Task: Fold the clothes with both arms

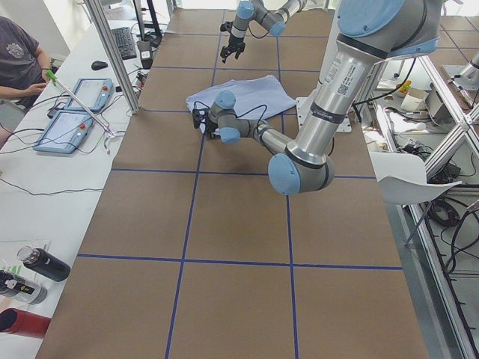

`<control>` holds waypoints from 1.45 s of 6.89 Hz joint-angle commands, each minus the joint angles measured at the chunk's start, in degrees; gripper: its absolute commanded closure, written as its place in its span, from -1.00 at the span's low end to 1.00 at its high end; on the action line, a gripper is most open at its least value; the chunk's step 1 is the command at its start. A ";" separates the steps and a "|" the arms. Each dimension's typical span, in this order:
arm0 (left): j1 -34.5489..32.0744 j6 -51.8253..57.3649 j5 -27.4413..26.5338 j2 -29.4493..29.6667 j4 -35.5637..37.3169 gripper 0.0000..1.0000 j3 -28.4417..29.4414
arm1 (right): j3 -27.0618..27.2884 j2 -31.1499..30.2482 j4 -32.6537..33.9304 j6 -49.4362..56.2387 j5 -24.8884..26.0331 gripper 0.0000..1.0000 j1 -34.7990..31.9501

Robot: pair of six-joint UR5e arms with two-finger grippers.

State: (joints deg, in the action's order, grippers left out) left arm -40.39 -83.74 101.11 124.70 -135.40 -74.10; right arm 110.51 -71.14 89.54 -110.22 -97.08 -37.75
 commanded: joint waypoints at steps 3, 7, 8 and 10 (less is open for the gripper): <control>-6.54 8.33 -2.14 21.16 -0.82 0.78 26.69 | -0.29 0.12 0.11 -0.52 0.40 -1.00 0.74; -11.36 10.54 -0.49 23.83 -3.82 -0.89 29.91 | -0.21 1.70 -0.33 -0.96 1.63 -1.00 4.86; -12.59 9.83 4.40 21.05 -2.60 -0.89 23.80 | 0.14 2.48 -0.33 -1.66 2.16 -1.00 7.40; -13.31 7.55 12.32 11.56 -2.06 -0.87 10.16 | 0.58 4.51 -0.33 -9.34 7.84 -1.00 14.76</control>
State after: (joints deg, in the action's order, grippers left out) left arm -53.10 -74.95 108.77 141.06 -137.74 -56.99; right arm 110.84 -67.52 89.22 -114.22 -92.68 -27.50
